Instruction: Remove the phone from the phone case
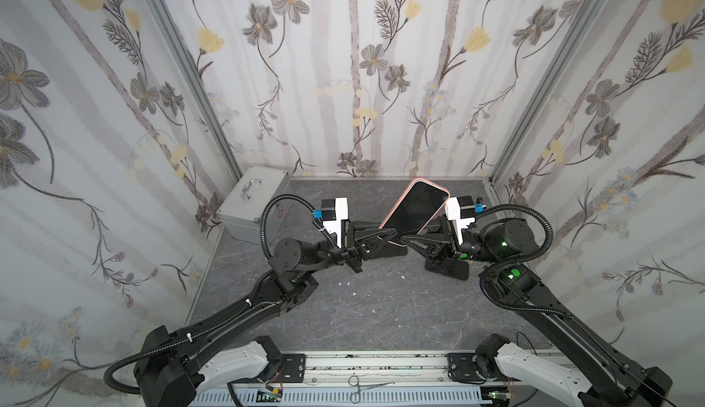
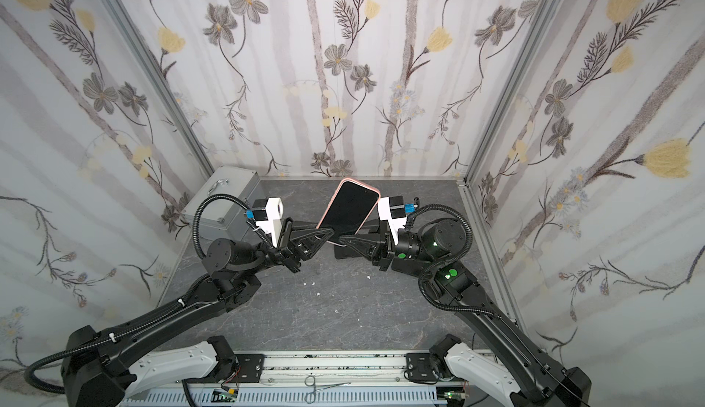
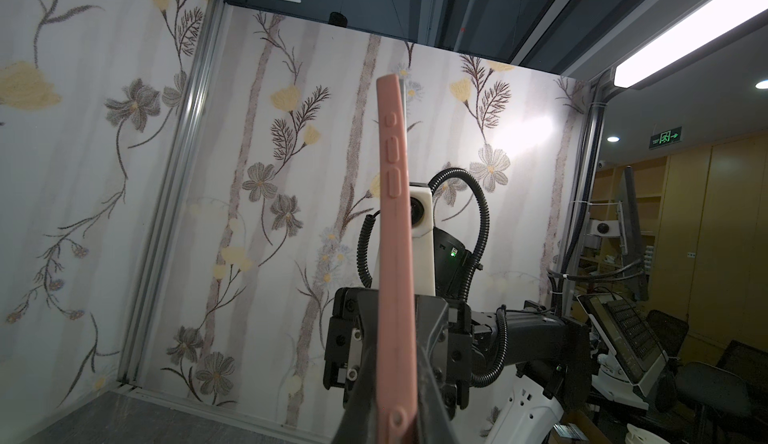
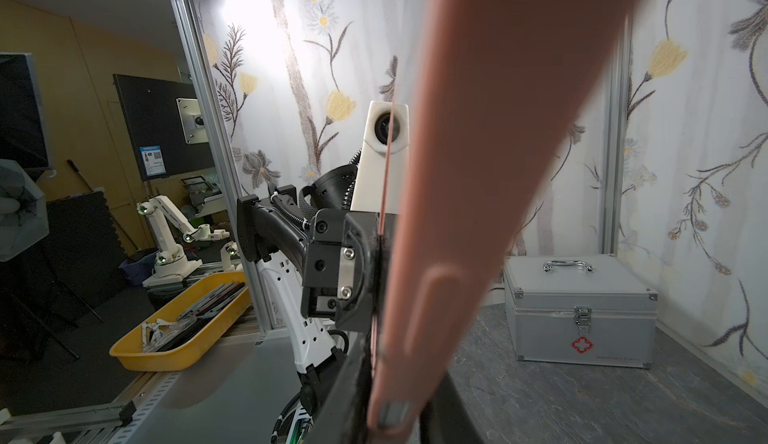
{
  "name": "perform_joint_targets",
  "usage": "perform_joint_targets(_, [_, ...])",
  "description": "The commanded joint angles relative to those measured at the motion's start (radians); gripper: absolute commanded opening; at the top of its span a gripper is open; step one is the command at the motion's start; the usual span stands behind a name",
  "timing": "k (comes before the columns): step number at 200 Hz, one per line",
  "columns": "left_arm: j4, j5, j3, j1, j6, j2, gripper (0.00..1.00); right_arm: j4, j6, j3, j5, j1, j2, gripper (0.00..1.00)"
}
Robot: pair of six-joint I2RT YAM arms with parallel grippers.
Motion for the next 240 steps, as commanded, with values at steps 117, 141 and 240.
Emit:
perform_joint_targets(117, [-0.106, -0.141, -0.022, 0.001, 0.237, -0.103, 0.65, -0.242, -0.243, 0.009, 0.286, -0.010, -0.144, 0.00])
perform_joint_targets(141, [-0.281, -0.175, 0.047, 0.003, 0.411, -0.134, 0.65, -0.368, -0.347, 0.036, 0.379, -0.019, -0.155, 0.00])
perform_joint_targets(240, [-0.521, -0.150, 0.268, -0.018, 0.951, -0.057, 0.57, -0.648, -0.562, 0.144, 0.642, 0.005, -0.108, 0.00])
